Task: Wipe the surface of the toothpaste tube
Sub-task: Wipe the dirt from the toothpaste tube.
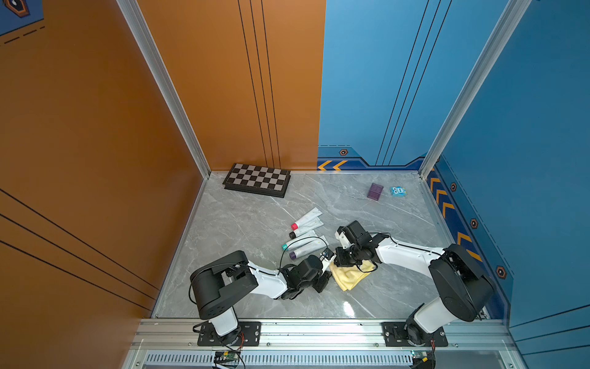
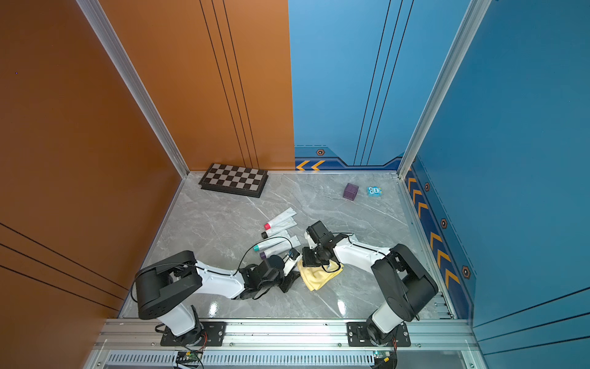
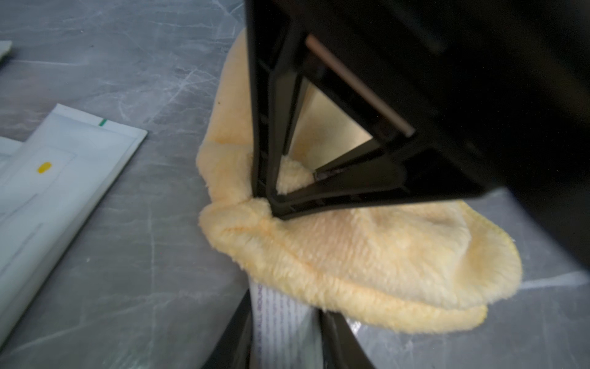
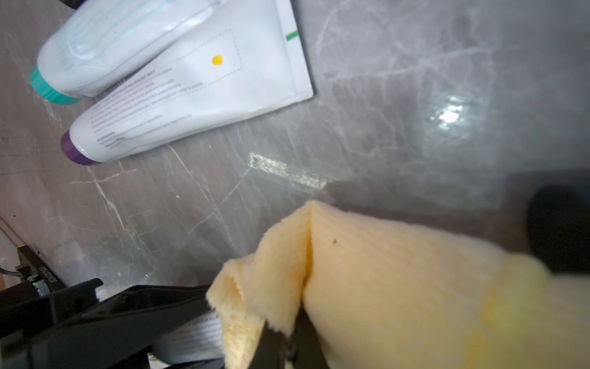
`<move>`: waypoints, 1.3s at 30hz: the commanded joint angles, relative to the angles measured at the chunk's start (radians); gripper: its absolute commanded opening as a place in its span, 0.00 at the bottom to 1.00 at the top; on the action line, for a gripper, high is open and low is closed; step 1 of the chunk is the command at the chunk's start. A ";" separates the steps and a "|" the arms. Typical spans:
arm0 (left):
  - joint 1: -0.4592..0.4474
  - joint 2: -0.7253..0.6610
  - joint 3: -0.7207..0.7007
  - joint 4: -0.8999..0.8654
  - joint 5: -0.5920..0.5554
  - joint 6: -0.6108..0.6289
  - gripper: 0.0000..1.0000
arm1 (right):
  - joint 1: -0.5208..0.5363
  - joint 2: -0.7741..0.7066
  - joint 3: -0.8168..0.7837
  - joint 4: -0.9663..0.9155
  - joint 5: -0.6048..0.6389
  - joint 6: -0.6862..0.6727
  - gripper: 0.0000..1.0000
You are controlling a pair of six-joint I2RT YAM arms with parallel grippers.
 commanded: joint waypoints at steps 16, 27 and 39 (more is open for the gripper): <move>-0.021 0.066 -0.066 -0.181 0.016 0.019 0.32 | -0.010 -0.015 -0.018 -0.362 0.452 -0.020 0.00; -0.050 0.098 -0.054 -0.171 0.026 0.036 0.32 | -0.146 -0.211 -0.035 -0.302 0.085 -0.025 0.00; -0.141 0.182 -0.020 -0.173 -0.043 0.050 0.32 | -0.139 -0.165 -0.009 -0.288 0.025 -0.028 0.00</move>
